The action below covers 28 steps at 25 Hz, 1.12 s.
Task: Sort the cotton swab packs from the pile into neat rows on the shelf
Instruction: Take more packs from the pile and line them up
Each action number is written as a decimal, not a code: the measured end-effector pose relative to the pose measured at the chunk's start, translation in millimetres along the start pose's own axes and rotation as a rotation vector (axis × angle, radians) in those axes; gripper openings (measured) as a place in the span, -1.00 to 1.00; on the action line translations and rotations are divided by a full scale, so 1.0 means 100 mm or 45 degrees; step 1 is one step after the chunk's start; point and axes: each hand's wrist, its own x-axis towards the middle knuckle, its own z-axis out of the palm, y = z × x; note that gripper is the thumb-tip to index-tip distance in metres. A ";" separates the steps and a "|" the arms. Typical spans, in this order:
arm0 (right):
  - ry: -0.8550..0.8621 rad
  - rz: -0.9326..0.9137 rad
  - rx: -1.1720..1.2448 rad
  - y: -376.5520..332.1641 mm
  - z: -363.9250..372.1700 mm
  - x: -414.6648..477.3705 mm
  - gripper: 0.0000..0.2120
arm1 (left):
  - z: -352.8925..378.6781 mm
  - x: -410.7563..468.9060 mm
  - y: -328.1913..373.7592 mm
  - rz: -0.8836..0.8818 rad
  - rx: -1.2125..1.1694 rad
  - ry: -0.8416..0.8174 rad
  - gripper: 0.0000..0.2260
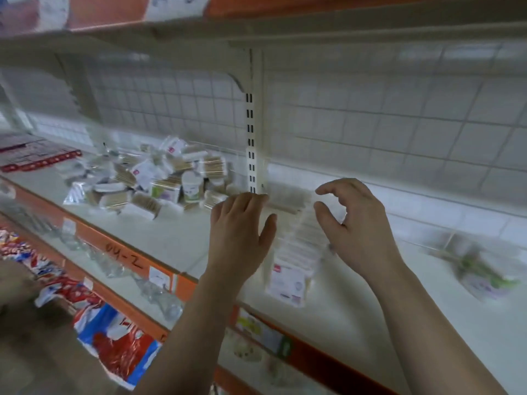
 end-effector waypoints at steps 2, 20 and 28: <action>0.002 0.003 0.013 -0.22 0.37 0.13 -0.82 | 0.00 0.03 -0.39 0.012 -0.008 -0.016 -0.66; -0.266 0.182 -0.057 -0.56 2.75 1.03 -0.79 | 0.30 0.31 -2.61 -0.045 -0.004 -0.157 -0.60; -0.305 0.212 -0.154 -0.64 3.28 1.46 -0.54 | 0.37 0.34 -2.93 -0.094 -0.040 -0.166 -0.59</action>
